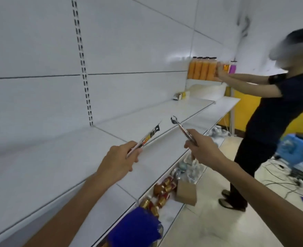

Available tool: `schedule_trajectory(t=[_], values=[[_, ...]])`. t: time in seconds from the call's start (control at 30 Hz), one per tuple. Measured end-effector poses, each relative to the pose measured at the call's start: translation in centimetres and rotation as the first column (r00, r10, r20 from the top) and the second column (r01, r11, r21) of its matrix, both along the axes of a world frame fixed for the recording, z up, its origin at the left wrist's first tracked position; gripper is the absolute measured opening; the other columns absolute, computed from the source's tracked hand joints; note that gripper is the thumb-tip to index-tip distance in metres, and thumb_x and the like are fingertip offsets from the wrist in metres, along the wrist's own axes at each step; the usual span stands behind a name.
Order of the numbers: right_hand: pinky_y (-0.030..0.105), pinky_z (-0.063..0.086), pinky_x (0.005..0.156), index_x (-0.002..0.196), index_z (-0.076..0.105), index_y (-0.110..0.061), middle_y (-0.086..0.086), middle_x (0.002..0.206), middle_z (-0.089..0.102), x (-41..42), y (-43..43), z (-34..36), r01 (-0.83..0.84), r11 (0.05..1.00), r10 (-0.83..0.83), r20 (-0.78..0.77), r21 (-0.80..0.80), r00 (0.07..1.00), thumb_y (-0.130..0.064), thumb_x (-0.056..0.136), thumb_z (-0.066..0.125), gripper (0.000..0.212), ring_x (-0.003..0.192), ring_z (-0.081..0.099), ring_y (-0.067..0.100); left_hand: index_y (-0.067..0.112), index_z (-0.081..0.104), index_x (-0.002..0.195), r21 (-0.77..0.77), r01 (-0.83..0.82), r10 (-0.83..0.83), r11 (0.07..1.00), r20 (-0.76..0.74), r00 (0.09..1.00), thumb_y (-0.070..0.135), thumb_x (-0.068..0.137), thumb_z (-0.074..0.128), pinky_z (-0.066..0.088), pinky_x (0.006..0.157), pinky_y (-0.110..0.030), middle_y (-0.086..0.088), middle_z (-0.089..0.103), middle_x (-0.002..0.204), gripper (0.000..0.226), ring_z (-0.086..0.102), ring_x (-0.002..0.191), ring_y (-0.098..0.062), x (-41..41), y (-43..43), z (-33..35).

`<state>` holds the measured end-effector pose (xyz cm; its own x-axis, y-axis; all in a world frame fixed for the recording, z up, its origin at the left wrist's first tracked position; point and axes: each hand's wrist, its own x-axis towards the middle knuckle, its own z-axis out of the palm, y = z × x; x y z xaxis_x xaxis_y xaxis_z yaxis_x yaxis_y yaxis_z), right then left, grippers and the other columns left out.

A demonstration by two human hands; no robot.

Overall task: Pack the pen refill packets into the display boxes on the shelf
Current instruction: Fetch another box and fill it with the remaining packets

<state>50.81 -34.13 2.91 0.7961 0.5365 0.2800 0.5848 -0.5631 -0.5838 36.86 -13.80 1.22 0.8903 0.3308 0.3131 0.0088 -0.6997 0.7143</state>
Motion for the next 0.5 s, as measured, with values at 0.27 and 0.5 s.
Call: schedule_trajectory(t=[0.27, 0.5], values=[[0.038, 0.05, 0.065, 0.124, 0.044, -0.012, 0.004, 0.09, 0.063, 10.0, -7.2, -0.6, 0.116, 0.992, -0.116, 0.008, -0.045, 0.993, -0.015, 0.098, 0.037, 0.027, 0.061, 0.053, 0.014, 0.029, 0.057, 0.074, 0.083, 0.125, -0.121, 0.989, -0.058, 0.991, 0.039, 0.093, 0.045, 0.048, 0.062, -0.029, 0.007, 0.066, 0.074, 0.025, 0.062, 0.054, -0.012, 13.8, -4.4, -0.3], [0.019, 0.036, 0.05, 0.124, 0.044, -0.016, 0.004, 0.084, 0.064, 23.3, -9.6, 0.4, 0.155, 0.988, -0.155, 0.019, -0.021, 0.988, -0.017, 0.099, 0.036, 0.026, 0.056, 0.046, 0.004, 0.023, 0.059, 0.076, 0.083, 0.166, -0.164, 0.983, -0.025, 0.986, 0.037, 0.093, 0.045, 0.048, 0.062, -0.03, 0.007, 0.065, 0.075, 0.026, 0.062, 0.058, -0.013, 27.8, -6.4, 1.0]])
